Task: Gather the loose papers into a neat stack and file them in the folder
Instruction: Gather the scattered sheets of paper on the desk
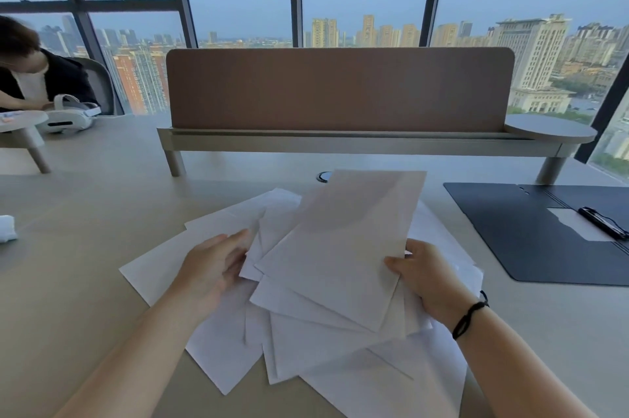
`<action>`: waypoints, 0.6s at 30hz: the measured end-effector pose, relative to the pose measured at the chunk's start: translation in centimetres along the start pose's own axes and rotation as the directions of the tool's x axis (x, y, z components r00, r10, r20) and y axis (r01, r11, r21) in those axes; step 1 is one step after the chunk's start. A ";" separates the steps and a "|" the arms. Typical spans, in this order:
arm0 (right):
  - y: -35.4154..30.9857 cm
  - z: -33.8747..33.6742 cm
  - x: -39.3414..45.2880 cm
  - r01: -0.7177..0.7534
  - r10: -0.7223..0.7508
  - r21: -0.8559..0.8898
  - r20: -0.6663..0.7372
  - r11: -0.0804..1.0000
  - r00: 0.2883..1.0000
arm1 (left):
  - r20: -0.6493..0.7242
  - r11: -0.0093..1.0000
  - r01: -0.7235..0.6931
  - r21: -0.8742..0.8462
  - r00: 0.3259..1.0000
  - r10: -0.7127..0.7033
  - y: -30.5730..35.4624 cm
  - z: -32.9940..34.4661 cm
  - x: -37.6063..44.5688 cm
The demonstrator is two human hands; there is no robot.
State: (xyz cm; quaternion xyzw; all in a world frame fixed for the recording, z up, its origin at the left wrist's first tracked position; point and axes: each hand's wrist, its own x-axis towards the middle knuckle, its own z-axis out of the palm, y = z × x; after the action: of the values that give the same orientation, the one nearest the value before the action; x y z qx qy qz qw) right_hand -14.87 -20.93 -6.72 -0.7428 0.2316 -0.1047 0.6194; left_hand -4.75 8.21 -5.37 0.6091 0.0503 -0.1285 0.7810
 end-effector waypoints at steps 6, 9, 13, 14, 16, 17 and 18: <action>-0.2 1.3 -1.0 0.017 -0.002 -0.082 0.181 0.996 0.983 | 0.018 0.995 0.073 0.060 0.997 -0.075 0.5 -0.1 -0.2; -0.2 1.3 -1.1 0.018 -0.004 -0.067 0.205 0.998 0.979 | -0.007 0.995 0.086 0.057 0.996 -0.086 0.7 -0.5 0.3; -0.2 1.0 -0.9 -0.019 0.022 -0.014 0.208 1.000 0.978 | 0.090 0.979 0.127 0.162 0.986 -0.143 1.0 -0.6 0.4; -0.2 1.0 -0.9 -0.021 0.025 -0.019 0.211 1.000 0.977 | 0.138 0.967 0.118 0.224 0.979 -0.151 1.0 -0.4 0.2; -0.2 0.9 -1.1 -0.011 0.018 -0.034 0.231 0.999 0.973 | 0.167 0.942 0.060 0.330 0.979 -0.120 0.8 0.0 -0.1; -0.1 0.9 -1.1 -0.012 0.019 -0.030 0.241 0.999 0.970 | 0.172 0.926 0.025 0.377 0.980 -0.097 0.7 0.2 -0.2; -0.1 0.9 -1.2 -0.018 0.022 -0.016 0.251 1.000 0.968 | 0.178 0.910 -0.007 0.415 0.981 -0.073 0.5 0.4 -0.2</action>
State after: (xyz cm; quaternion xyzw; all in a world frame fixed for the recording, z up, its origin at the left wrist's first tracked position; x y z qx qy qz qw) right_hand -15.46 -19.58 -6.64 -0.7520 0.1595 -0.0019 0.6396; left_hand -4.86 8.02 -4.71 0.7446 -0.0423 -0.2069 0.6333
